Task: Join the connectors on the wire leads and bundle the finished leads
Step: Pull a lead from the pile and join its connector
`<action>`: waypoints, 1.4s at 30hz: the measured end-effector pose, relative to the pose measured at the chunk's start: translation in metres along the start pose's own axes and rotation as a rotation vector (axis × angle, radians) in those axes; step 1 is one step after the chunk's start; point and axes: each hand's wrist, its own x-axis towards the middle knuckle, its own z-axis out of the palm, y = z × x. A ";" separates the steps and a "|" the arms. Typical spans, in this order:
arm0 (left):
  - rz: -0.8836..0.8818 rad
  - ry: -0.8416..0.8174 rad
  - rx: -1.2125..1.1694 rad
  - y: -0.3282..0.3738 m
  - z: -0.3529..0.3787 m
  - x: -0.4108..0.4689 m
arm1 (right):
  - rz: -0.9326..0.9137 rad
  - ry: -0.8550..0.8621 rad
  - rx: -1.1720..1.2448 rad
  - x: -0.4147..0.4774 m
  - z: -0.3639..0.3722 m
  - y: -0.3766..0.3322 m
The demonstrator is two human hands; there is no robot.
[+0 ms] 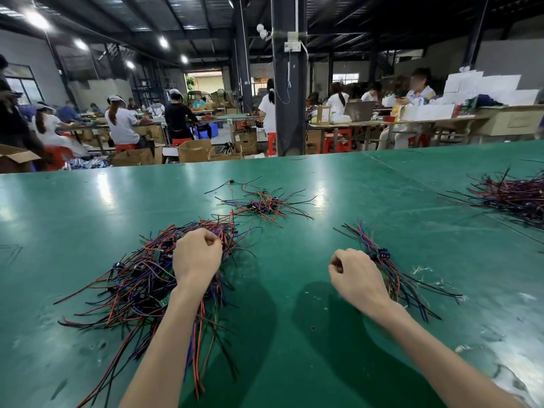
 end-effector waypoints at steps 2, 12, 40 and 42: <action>-0.018 0.048 -0.189 -0.001 -0.004 0.004 | 0.011 -0.013 0.056 -0.001 0.002 -0.003; 0.073 0.193 -0.352 -0.005 -0.009 0.009 | 0.002 -0.130 0.173 -0.006 0.009 -0.007; 0.031 -0.161 -1.478 0.056 -0.029 -0.027 | 0.033 -0.187 0.994 -0.007 -0.008 -0.021; -0.055 -0.315 -1.514 0.062 -0.018 -0.036 | 0.051 -0.263 1.190 -0.007 -0.014 -0.023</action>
